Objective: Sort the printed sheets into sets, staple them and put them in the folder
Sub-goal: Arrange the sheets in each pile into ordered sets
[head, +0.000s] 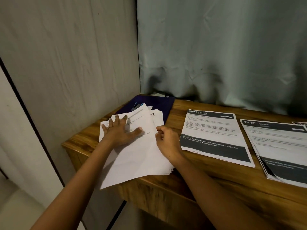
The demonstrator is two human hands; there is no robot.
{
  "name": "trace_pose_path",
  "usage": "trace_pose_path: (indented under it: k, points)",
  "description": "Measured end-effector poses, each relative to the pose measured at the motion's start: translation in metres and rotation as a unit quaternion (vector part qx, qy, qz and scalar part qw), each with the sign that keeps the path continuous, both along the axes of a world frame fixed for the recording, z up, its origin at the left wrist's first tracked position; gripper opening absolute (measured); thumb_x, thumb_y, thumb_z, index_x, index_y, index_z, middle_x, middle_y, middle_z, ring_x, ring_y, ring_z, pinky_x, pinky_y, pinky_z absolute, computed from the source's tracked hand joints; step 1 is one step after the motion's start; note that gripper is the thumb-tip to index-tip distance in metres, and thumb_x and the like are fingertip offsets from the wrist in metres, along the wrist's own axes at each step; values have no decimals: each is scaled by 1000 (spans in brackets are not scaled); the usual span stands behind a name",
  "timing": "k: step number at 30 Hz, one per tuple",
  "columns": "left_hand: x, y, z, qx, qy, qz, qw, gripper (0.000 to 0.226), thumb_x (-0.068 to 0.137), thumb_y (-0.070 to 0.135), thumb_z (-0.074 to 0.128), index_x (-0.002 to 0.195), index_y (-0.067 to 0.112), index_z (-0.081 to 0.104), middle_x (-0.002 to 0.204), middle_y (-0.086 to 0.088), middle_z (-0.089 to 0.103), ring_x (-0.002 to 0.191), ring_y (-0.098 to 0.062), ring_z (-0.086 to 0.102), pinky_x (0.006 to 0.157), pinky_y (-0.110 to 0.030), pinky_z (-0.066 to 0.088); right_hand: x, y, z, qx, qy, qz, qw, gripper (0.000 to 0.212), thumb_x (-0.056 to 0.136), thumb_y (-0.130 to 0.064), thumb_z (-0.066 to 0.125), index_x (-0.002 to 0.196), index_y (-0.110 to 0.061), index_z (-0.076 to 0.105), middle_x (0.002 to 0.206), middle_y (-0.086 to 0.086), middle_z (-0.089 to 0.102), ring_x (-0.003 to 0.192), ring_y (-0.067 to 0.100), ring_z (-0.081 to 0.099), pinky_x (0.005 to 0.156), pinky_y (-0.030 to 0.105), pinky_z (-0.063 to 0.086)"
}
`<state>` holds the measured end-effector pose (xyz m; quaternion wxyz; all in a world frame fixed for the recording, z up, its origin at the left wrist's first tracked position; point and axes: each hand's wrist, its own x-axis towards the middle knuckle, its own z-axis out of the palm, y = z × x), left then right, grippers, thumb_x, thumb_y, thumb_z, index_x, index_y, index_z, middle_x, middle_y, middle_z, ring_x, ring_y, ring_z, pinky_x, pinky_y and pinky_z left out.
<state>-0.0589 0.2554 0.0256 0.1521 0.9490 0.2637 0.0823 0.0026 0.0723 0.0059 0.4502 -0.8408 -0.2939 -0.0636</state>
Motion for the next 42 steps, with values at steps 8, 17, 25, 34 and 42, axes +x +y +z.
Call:
trace_pose_path:
  k: [8, 17, 25, 34, 42]
  points:
    - [-34, 17, 1, 57, 178, -5, 982, 118, 56, 91, 21, 153, 28, 3, 161, -8, -6, 147, -34, -11, 111, -66, -4, -1, -1, -3, -80, -10, 7, 997, 35, 98, -22, 49, 132, -14, 56, 135, 5, 45, 129, 22, 33, 108, 36, 36]
    - [-106, 8, 8, -139, -131, 198, 961, 96, 76, 44, 76, 146, 4, 24, 149, -25, 30, 132, -44, 34, 101, -52, 34, -11, -6, 0, -204, -77, 15, 976, 39, 101, -30, 39, 137, -25, 51, 150, 4, 29, 136, 25, 20, 109, 41, 24]
    - [-126, 15, -1, -182, -187, 244, 934, 108, 71, 22, 84, 147, -1, 11, 139, -27, 43, 123, -45, 45, 94, -51, 42, -12, -5, 2, -236, -66, 37, 969, 35, 100, -35, 38, 132, -40, 53, 153, 2, 19, 134, 28, 18, 108, 43, 21]
    - [-135, 10, 3, -187, -210, 239, 929, 105, 67, 17, 87, 142, -3, 17, 133, -28, 48, 117, -45, 50, 89, -49, 44, -8, -8, 17, -4, 106, -3, 994, 48, 87, -6, 65, 130, -9, 47, 131, 7, 53, 113, 21, 55, 80, 21, 45]
    - [-130, 0, 11, -194, -253, 229, 920, 106, 68, 10, 86, 147, -2, 16, 141, -27, 42, 126, -43, 43, 98, -48, 40, 22, -13, 40, 98, 227, -39, 968, 41, 75, 3, 73, 112, -9, 59, 112, 8, 63, 90, 20, 60, 72, 25, 47]
